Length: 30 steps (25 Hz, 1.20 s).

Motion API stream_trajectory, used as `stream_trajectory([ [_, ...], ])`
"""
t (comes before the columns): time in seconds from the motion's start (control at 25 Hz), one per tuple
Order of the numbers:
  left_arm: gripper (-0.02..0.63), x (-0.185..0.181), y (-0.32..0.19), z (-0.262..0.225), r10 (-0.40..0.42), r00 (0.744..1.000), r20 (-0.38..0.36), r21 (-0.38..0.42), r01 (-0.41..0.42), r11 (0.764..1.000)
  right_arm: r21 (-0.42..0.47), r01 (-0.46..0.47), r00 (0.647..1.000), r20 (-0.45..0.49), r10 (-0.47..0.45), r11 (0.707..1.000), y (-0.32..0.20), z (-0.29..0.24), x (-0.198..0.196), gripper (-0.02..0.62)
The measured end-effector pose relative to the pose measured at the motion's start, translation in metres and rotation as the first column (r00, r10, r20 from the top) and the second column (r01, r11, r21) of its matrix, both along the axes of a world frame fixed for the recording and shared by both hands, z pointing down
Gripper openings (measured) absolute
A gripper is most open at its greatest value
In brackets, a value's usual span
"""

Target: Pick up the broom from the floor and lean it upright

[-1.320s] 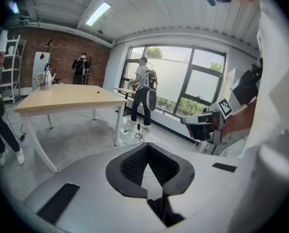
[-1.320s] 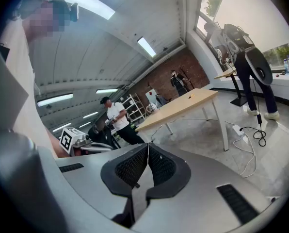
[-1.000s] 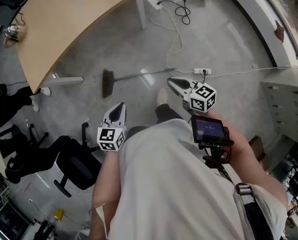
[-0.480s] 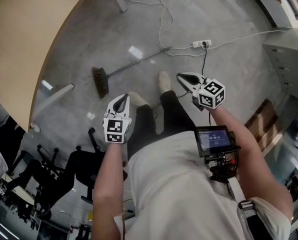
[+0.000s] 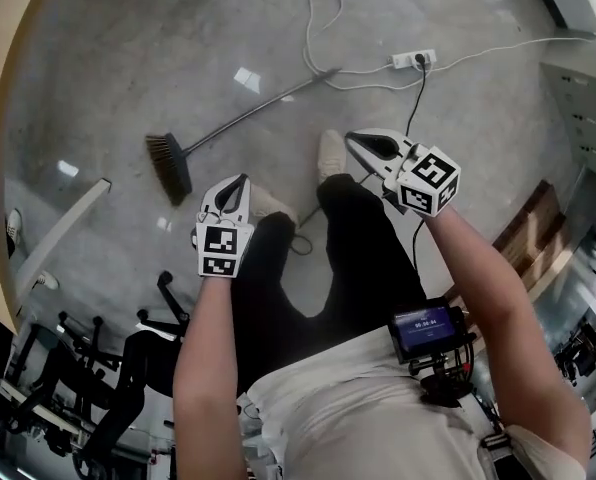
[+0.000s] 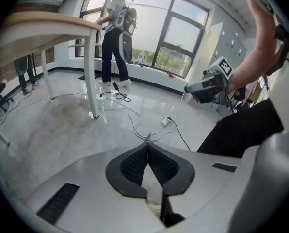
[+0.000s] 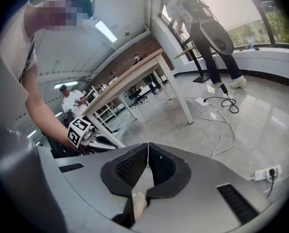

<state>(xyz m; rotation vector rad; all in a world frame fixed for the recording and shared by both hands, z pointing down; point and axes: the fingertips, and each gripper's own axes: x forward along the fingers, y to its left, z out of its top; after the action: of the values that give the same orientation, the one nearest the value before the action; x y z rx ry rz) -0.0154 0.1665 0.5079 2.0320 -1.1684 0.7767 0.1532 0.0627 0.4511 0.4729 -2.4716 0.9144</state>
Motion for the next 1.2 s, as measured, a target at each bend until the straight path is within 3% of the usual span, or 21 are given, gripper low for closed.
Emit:
stream_trajectory([
  [0.24, 0.006, 0.013, -0.038, 0.101, 0.081, 0.996, 0.021, 0.008, -0.081, 0.997, 0.083, 0.083, 0.996, 0.008, -0.084, 0.993, -0.051, 0.059, -0.008, 0.017],
  [0.4, 0.006, 0.025, -0.06, 0.179, 0.195, 0.978, 0.072, -0.026, -0.194, 0.981, 0.125, 0.142, 0.99, -0.003, -0.143, 0.982, -0.08, 0.107, -0.016, 0.018],
  [0.64, 0.006, 0.049, -0.089, 0.278, 0.358, 0.921, 0.153, -0.084, -0.349, 0.933, 0.151, 0.191, 0.982, -0.034, -0.188, 0.97, -0.11, 0.176, -0.015, 0.018],
  [0.92, 0.008, 0.06, -0.099, 0.349, 0.459, 0.865, 0.204, -0.162, -0.432, 0.887, 0.153, 0.203, 0.979, -0.063, -0.196, 0.967, -0.12, 0.234, -0.014, 0.018],
  [1.08, 0.009, 0.059, -0.094, 0.375, 0.525, 0.824, 0.214, -0.209, -0.486, 0.849, 0.156, 0.218, 0.975, -0.068, -0.21, 0.963, -0.123, 0.257, -0.017, 0.018],
  [1.12, 0.016, 0.06, -0.092, 0.38, 0.542, 0.812, 0.218, -0.219, -0.501, 0.837, 0.157, 0.217, 0.976, -0.066, -0.209, 0.963, -0.124, 0.261, -0.018, 0.018],
  [1.2, 0.097, 0.065, -0.091, 0.388, 0.577, 0.785, 0.227, -0.232, -0.532, 0.815, 0.16, 0.216, 0.976, -0.061, -0.209, 0.963, -0.125, 0.267, -0.019, 0.018],
])
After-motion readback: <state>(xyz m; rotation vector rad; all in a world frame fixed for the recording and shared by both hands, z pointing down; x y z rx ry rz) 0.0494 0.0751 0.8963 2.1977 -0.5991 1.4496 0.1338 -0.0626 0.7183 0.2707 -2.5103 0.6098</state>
